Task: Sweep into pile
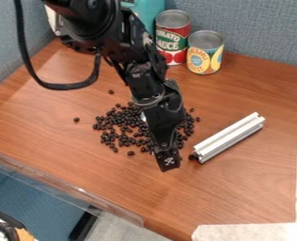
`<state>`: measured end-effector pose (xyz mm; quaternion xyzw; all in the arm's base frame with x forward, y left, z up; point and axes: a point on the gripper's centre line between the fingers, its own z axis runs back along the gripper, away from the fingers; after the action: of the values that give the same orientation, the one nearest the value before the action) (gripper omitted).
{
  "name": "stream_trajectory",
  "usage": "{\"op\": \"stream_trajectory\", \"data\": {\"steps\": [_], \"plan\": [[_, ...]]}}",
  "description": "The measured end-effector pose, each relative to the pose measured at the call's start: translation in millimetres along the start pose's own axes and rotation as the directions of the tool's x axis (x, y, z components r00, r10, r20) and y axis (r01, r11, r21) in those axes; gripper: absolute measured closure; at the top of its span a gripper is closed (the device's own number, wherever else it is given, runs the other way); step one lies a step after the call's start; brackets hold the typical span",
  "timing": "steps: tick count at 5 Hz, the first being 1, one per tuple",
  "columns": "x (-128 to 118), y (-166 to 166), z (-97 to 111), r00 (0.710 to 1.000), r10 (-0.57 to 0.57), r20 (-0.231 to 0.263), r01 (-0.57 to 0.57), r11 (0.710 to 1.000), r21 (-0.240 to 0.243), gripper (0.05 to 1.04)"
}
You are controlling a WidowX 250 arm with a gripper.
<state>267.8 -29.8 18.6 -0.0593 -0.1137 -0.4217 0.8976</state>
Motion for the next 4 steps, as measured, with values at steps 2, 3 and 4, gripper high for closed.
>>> {"op": "stream_trajectory", "data": {"steps": [2,3,4], "plan": [[7,-8,2,0.999,0.044,0.002,-0.044,0.999,-0.013,0.083],[22,-6,11,0.991,0.134,-0.022,-0.135,0.991,-0.007,0.083],[42,3,11,0.971,0.234,-0.042,-0.233,0.972,0.029,0.083]]}}
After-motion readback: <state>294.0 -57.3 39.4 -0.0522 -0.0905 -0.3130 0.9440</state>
